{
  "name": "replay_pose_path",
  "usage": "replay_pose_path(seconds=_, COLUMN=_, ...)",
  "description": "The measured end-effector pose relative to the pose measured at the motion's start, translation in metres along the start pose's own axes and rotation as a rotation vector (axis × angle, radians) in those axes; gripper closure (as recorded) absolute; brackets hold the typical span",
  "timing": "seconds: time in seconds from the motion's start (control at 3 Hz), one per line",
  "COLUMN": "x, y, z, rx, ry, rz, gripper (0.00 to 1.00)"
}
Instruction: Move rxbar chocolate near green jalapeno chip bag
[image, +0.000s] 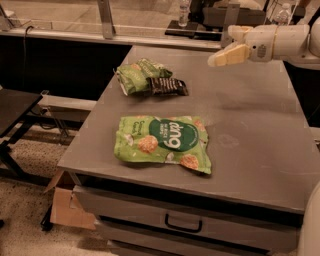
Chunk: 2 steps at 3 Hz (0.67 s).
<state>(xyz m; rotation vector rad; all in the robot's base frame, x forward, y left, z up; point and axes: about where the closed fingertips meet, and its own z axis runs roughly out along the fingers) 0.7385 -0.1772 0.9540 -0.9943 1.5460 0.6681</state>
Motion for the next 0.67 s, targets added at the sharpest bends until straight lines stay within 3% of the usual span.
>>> replay_pose_path(seconds=0.33, x=-0.0111, y=-0.0408, z=-0.0565, rx=0.19, ry=0.048, rz=-0.056, gripper=0.0)
replay_pose_path(seconds=0.67, x=-0.0111, y=-0.0407, z=-0.056, rx=0.189, ry=0.047, rz=-0.056, gripper=0.0)
